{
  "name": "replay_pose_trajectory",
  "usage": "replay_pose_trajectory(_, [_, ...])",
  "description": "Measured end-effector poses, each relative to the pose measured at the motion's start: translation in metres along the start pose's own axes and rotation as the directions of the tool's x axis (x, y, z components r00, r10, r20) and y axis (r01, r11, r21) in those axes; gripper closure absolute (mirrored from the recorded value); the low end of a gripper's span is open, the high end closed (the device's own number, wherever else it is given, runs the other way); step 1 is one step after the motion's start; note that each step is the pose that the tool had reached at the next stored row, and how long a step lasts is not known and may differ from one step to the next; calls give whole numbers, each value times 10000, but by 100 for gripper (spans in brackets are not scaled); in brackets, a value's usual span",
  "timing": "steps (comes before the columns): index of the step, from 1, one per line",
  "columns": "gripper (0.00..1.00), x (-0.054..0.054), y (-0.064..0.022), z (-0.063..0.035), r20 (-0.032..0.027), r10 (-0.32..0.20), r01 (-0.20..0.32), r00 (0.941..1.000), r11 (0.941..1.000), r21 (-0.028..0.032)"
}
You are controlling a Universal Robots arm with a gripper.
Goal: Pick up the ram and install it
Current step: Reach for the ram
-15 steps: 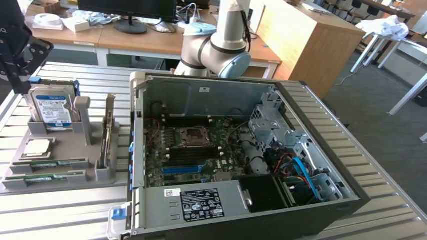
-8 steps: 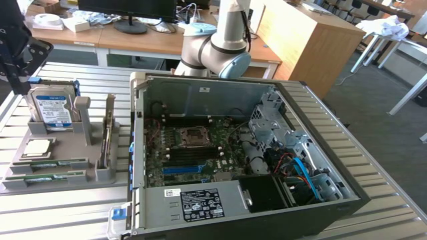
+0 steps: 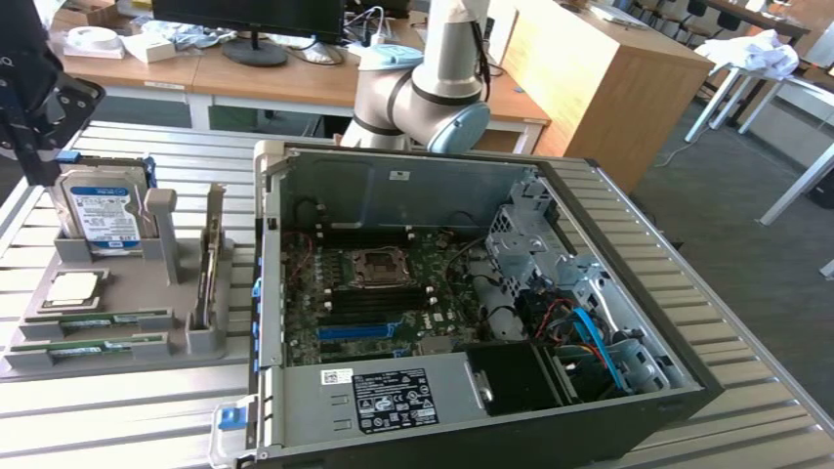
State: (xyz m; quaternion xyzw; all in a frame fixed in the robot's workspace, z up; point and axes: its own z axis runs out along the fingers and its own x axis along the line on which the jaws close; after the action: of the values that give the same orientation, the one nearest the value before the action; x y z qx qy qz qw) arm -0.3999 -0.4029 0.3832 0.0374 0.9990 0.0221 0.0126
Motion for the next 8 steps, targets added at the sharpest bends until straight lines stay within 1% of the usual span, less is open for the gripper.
replay_pose_trajectory(8, [90,-52,-14,1,-1,0,0,10000,10000,0])
